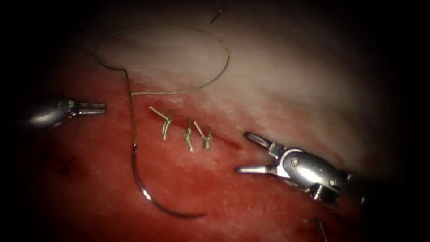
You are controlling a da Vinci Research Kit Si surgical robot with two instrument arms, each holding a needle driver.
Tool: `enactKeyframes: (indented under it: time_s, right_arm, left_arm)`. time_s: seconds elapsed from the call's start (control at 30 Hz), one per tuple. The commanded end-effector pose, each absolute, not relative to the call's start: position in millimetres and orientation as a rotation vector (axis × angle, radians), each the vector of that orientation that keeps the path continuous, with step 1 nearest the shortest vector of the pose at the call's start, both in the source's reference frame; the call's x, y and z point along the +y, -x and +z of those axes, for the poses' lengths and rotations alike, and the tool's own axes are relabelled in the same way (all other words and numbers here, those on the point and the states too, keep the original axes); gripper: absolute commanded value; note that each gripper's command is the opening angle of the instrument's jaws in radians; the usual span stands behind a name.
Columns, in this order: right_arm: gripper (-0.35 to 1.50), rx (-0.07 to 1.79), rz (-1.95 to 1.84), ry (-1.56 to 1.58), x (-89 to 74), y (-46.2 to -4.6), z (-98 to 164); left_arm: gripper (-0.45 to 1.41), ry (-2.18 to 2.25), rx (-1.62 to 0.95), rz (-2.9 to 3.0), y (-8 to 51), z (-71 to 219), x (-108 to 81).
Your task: Wound Closure
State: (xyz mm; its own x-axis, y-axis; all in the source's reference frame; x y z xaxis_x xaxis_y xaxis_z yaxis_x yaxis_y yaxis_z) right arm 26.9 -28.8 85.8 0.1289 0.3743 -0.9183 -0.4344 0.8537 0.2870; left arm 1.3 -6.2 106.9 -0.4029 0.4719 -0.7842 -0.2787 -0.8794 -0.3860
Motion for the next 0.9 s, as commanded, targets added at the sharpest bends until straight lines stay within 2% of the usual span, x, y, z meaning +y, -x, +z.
enactKeyframes:
  time_s: [0.03, 0.1, 0.2, 0.27, 0.57, 0.9]
  right_arm:
    - [1.23, 1.319, 0.588, 0.054, -28.8, -27.8, 86.4]
    - [1.23, 1.318, 0.588, 0.054, -28.8, -27.9, 86.4]
    - [1.23, 1.319, 0.588, 0.053, -28.8, -27.8, 86.4]
    - [1.23, 1.319, 0.587, 0.053, -28.8, -27.8, 86.4]
    - [1.23, 1.319, 0.587, 0.05, -28.7, -27.4, 86.3]
    - [1.23, 1.318, 0.589, 0.043, -28.2, -26.3, 85.9]
  left_arm:
    - [0.17, 1.335, -0.29, 2.282, -1.1, 108.1, -6.4]
    - [0.61, 1.247, -0.356, 2.298, -1.9, 108.7, -6.9]
    - [0.81, 1.132, -0.388, 2.352, -3.3, 108.7, -7.5]
    - [0.86, 1.075, -0.373, 2.386, -4.5, 108.4, -7.5]
    - [0.84, 0.98, -0.356, 2.396, -9.9, 103.6, -5.3]
    - [0.81, 1.162, -0.209, 2.354, -8.4, 94.1, -4.1]
